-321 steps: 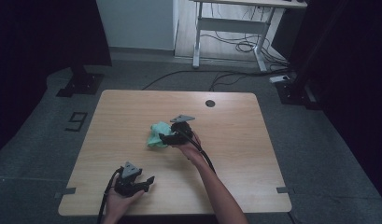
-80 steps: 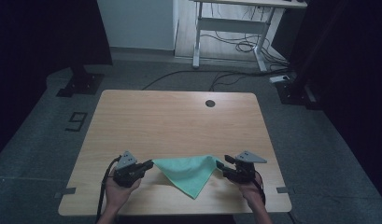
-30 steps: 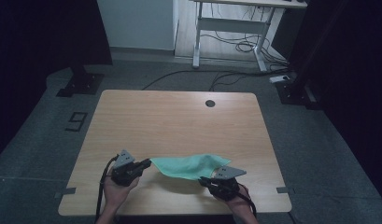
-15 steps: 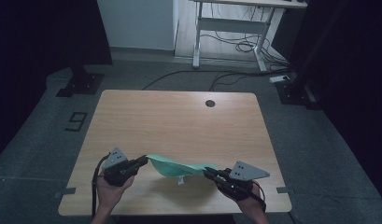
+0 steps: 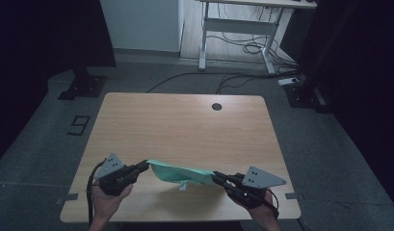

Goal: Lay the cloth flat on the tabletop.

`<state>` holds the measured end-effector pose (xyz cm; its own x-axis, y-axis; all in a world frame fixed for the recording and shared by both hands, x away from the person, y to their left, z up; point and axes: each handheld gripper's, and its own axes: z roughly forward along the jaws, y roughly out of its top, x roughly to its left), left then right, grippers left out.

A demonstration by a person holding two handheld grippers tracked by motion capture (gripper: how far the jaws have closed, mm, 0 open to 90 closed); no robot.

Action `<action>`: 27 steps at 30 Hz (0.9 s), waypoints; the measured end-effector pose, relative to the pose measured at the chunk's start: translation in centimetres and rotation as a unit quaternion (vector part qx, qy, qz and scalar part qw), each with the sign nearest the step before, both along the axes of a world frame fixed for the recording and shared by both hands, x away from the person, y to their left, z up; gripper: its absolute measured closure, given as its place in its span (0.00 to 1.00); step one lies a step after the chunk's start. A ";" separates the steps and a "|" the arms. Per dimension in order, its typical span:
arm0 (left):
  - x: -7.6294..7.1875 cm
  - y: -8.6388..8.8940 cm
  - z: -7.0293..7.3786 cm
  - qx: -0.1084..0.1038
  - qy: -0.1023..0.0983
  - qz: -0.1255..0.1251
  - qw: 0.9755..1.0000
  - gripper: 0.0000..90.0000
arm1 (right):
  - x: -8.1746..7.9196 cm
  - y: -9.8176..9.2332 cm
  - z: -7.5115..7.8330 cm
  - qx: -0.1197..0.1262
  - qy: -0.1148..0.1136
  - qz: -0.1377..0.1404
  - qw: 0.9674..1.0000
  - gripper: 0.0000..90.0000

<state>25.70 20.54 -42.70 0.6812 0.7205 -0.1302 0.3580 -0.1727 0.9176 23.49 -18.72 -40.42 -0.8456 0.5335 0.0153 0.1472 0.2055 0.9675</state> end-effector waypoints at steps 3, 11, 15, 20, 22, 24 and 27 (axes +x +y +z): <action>-0.7 -0.1 0.8 0.008 -0.012 -0.002 1.000 0.99 | -0.7 -0.1 0.7 0.011 -0.006 0.007 1.000 0.95; 1.6 -0.6 -0.1 0.023 0.027 -0.002 0.999 0.99 | 2.2 -0.1 0.2 -0.001 0.014 -0.021 1.000 0.94; 3.4 -1.1 -1.6 0.033 0.056 0.000 0.998 0.98 | 5.2 -0.4 -2.2 0.000 0.054 -0.050 0.997 0.94; 4.0 -1.6 -2.1 0.040 0.062 -0.001 0.997 0.98 | 6.1 -0.7 -3.2 0.002 0.064 -0.060 0.996 0.94; 4.4 -1.9 -2.2 0.042 0.063 0.000 0.997 0.98 | 6.5 -0.8 -3.5 0.002 0.068 -0.064 0.996 0.94; 4.8 -2.0 -2.2 0.042 0.064 0.001 0.997 0.98 | 6.8 -0.8 -3.6 -0.001 0.068 -0.067 0.995 0.94; 5.7 -2.3 -2.4 0.047 0.071 0.005 0.996 0.98 | 7.5 -0.7 -3.6 -0.007 0.070 -0.074 0.995 0.94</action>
<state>31.44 18.25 -45.10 0.6539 0.7401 -0.1572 0.4852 -0.2507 0.8377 30.97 -19.44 -44.05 -0.7482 0.6527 0.1192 0.3100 0.1852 0.9325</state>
